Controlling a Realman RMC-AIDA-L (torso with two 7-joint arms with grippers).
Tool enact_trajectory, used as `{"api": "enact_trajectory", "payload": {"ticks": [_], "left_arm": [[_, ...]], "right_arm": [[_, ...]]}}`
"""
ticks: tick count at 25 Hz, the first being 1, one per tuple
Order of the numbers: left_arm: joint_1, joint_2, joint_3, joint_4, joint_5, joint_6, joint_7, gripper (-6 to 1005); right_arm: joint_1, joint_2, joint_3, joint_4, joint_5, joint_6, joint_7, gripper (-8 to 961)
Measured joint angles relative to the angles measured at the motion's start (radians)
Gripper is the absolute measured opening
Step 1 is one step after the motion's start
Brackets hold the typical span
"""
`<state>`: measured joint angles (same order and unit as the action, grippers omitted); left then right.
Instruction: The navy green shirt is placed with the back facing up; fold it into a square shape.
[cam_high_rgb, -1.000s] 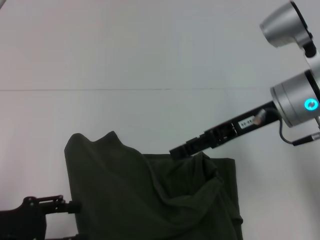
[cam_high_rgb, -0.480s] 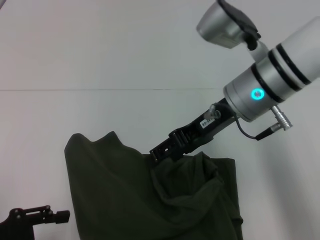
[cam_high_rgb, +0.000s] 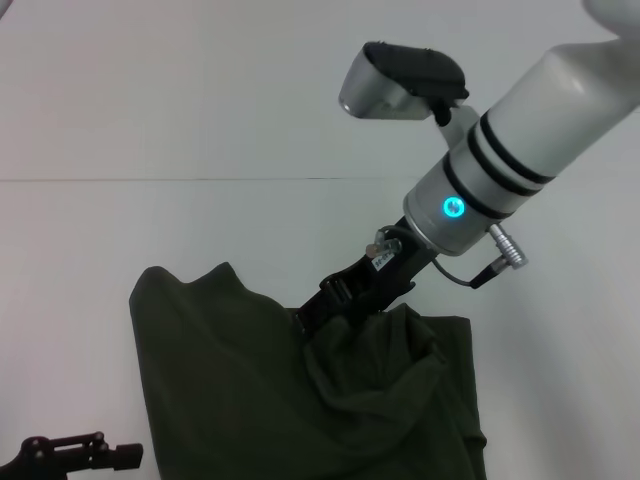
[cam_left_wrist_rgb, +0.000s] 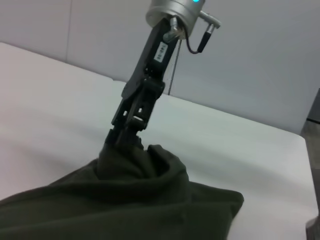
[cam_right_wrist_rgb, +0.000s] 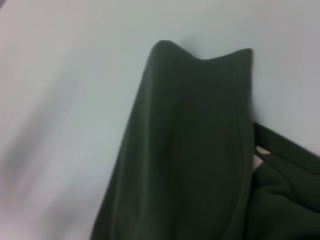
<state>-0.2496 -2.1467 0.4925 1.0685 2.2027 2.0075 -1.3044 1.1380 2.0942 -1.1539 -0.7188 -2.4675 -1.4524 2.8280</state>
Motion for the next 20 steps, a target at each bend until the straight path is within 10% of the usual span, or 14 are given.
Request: {"api": "enact_trajectory", "payload": {"ticks": [20], "left_arm": [[-0.013,0.013,-0.006,0.005,0.023,0.004,0.012,741]], "right_arm": [[0.001,0.006,-0.084,0.141,0.077,0.11,0.0,856]]}}
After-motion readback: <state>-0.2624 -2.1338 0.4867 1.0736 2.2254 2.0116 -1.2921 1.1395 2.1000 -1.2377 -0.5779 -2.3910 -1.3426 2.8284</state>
